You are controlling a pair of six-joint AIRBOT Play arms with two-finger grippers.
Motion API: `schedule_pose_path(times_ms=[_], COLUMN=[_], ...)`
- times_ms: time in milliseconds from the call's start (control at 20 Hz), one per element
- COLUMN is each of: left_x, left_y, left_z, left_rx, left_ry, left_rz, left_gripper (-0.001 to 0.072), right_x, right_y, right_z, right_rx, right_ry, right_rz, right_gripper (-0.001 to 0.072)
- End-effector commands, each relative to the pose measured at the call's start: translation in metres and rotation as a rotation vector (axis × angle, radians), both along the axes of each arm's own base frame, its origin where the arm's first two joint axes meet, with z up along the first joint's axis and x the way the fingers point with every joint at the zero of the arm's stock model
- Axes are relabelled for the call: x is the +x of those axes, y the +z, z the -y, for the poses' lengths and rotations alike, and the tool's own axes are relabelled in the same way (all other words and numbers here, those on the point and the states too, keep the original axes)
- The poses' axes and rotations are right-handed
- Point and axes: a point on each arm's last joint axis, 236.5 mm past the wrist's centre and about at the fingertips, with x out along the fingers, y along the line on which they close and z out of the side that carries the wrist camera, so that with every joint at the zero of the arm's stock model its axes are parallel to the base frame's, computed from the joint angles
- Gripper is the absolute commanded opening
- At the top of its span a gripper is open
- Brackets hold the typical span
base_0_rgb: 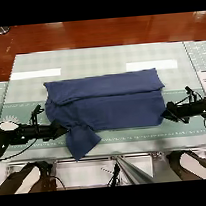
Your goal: Fold the shirts.
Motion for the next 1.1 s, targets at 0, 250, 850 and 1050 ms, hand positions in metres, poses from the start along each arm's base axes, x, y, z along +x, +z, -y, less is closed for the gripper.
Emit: schedule_pose_path(times_ms=[0,250,850,1050], left_x=[0.007,0.061,0.24,0.269], left_y=[0.004,0.042,0.075,0.047], left_z=[-0.004,-0.04,-0.053,-0.055], left_rx=[0.005,0.025,-0.027,-0.004], left_ry=[-0.01,0.087,0.136,0.102], left_rz=[0.036,0.168,0.234,0.103], left_gripper=[0.0024,0.0023,0.0024,0.0024], right_x=[0.007,0.059,0.217,0.253], right_y=[0.007,0.05,0.072,0.064], right_z=[-0.016,0.01,0.01,0.013], right_rx=[0.018,-0.055,0.056,0.075], right_ry=[0.095,0.11,0.091,0.063], right_rz=[0.053,0.182,0.322,0.334], right_gripper=[0.0031,0.003,0.0031,0.0031])
